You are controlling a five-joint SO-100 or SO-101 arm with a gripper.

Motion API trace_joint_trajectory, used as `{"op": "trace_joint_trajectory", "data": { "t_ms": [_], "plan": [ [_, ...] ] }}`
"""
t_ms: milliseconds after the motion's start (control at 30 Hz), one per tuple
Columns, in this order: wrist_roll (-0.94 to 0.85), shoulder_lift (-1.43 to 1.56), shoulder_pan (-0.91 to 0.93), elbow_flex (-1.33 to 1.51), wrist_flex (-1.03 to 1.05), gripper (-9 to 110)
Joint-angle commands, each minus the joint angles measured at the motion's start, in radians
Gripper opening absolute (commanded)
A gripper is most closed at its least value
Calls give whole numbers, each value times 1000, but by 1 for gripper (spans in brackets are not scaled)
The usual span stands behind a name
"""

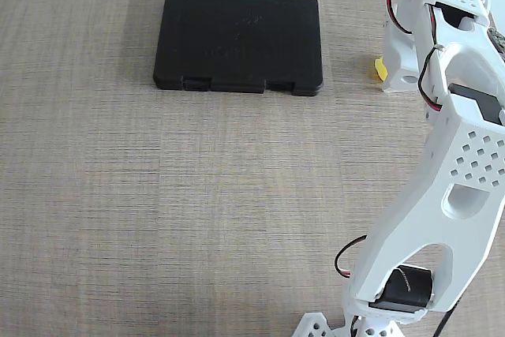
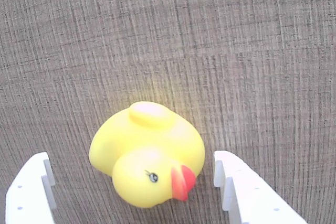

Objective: Grasp a duck and put it on the black surface.

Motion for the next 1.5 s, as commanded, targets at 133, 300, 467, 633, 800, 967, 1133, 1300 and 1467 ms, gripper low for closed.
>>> {"op": "trace_joint_trajectory", "data": {
  "t_ms": [133, 300, 467, 633, 800, 967, 1133, 1300, 1467],
  "plan": [
    [6, 15, -2, -48, 6, 30],
    [6, 15, -2, -48, 2, 19],
    [5, 15, -2, -49, -5, 6],
    [5, 18, -2, -49, -5, 3],
    [5, 28, -8, -49, 6, 3],
    [5, 67, -18, -51, 23, 3],
    [8, 152, -89, -179, 164, 3],
    [32, 133, -265, -425, 356, 3],
    [144, 23, -419, -609, 408, 4]
  ]
}}
